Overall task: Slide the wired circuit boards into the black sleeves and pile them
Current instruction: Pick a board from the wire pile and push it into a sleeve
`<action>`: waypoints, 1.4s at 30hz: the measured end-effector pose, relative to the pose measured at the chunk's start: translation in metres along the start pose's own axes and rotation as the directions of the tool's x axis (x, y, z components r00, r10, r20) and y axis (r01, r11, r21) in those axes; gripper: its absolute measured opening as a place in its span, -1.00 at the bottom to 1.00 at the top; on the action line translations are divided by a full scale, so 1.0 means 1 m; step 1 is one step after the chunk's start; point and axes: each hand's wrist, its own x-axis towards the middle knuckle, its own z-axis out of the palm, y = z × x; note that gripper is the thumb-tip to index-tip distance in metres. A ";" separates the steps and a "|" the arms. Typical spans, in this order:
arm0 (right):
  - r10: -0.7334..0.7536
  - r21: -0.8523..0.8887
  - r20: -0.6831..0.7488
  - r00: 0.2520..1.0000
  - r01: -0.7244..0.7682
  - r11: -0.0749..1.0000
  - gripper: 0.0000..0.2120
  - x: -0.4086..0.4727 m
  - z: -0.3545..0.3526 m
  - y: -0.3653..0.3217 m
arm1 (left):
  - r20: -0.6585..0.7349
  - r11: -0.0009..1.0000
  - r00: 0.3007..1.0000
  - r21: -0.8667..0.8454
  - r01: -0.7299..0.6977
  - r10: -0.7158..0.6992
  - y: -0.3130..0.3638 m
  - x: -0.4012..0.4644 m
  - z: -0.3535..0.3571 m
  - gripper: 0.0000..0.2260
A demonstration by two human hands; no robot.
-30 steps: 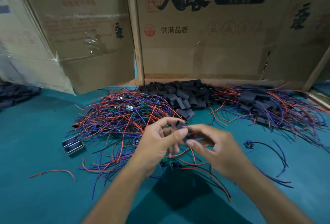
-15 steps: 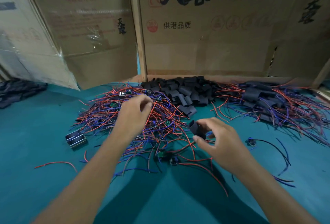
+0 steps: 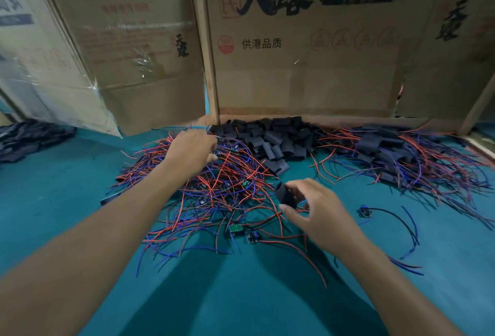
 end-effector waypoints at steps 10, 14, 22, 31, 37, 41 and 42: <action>0.055 -0.002 -0.018 0.998 -0.055 0.998 -0.74 0.002 -0.005 0.006 | -0.235 0.504 0.894 -0.864 -0.011 -0.382 0.023 -0.064 -0.062 -0.91; 0.090 -0.001 -0.052 0.995 -0.090 0.996 -0.76 0.002 -0.005 0.011 | -0.026 -0.081 0.929 -0.995 -0.060 -0.369 0.059 -0.090 -0.042 -0.88; 0.153 -0.101 0.051 0.987 -0.147 0.984 -0.75 0.004 -0.008 0.021 | 0.107 -0.534 0.901 -0.832 -0.150 -0.420 0.081 -0.108 -0.025 -0.79; 0.113 -0.129 0.188 0.976 -0.089 0.988 -0.67 0.004 -0.006 0.014 | 0.066 -0.572 0.887 -0.786 -0.235 -0.456 0.082 -0.111 -0.022 -0.84; 0.093 -0.130 0.187 0.978 -0.070 0.989 -0.66 0.002 -0.004 0.012 | 0.060 -0.569 0.850 -0.767 -0.296 -0.524 0.074 -0.109 -0.024 -0.86; 0.023 -0.103 0.003 1.000 -0.023 0.994 -0.65 0.004 -0.005 0.010 | 0.093 -0.584 0.863 -0.772 -0.252 -0.496 0.072 -0.109 -0.023 -0.90; -0.006 -0.109 -0.055 0.998 0.000 0.994 -0.65 0.004 -0.006 0.010 | 0.099 -0.582 0.866 -0.777 -0.240 -0.490 0.073 -0.109 -0.022 -0.90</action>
